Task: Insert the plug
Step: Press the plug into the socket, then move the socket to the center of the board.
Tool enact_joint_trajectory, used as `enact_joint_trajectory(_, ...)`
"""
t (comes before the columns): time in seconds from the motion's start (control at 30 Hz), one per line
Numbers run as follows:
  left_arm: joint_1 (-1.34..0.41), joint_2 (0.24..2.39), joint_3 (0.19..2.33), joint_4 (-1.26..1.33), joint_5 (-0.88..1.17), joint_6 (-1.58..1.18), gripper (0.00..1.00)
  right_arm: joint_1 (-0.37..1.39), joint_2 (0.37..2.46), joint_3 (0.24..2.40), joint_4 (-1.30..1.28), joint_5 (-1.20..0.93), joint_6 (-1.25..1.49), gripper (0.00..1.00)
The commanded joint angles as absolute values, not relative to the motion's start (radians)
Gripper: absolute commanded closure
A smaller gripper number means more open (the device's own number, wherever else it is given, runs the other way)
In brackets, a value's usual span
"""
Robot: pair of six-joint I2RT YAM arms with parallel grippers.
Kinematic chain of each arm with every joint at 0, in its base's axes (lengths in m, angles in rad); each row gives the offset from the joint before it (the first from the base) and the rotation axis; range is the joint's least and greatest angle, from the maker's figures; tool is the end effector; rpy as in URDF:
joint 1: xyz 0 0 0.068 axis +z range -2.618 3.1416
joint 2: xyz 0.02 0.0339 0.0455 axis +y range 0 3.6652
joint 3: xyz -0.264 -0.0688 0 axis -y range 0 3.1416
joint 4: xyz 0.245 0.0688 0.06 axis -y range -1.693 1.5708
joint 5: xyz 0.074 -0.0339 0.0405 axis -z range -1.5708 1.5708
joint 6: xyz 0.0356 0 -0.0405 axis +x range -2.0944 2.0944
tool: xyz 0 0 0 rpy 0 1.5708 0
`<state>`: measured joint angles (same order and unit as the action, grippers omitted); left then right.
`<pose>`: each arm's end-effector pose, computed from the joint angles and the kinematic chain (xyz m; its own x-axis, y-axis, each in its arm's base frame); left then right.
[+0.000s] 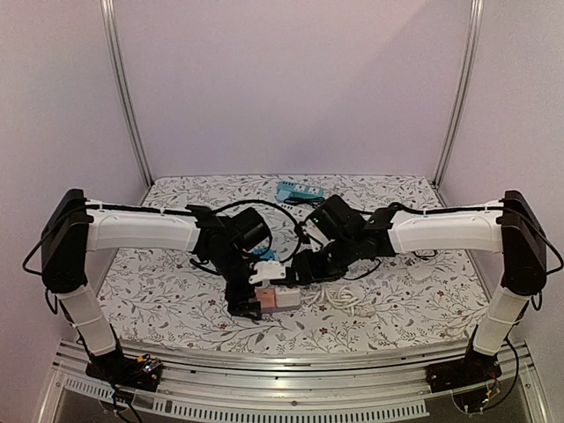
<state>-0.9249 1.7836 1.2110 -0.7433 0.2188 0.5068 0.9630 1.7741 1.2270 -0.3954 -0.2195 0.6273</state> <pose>0.1994 -0.2774 0.1840 -0.1149 0.9396 -0.3224 0.9931 0.1004 -0.0613 0.2093 0.3145 0.2079 -0.8872 -0.2722 -0.3725 -0.4367 0.7560 0.4876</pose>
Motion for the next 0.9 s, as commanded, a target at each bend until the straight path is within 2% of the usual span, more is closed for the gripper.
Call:
enact_joint_trajectory(0.0,-0.891,1.712,1.163,-0.724,0.157,0.522,0.0,0.97,1.726,1.304,-0.478,-0.21,0.579,0.35)
enact_joint_trajectory(0.2,-0.854,1.694,1.052,-0.636,0.084,0.545,0.01,0.915,1.631,1.27,-0.519,-0.118,0.573,0.2)
enact_joint_trajectory(0.3,-0.854,1.73,1.06,-0.611,0.081,0.54,0.01,0.906,1.59,1.258,-0.548,-0.061,0.563,0.16)
enact_joint_trajectory(0.4,-0.854,1.785,1.077,-0.597,0.06,0.525,0.07,0.905,1.561,1.244,-0.581,-0.013,0.556,0.15)
enact_joint_trajectory(0.6,-0.854,1.834,1.065,-0.57,0.09,0.504,0.29,0.895,1.495,1.189,-0.585,0.05,0.555,0.14)
enact_joint_trajectory(0.7,-0.854,1.843,1.061,-0.566,0.083,0.494,0.46,0.888,1.471,1.176,-0.584,0.059,0.555,0.14)
enact_joint_trajectory(0.87,-0.842,1.813,1.027,-0.577,0.099,0.492,0.65,0.879,1.456,1.166,-0.585,0.067,0.549,0.14)
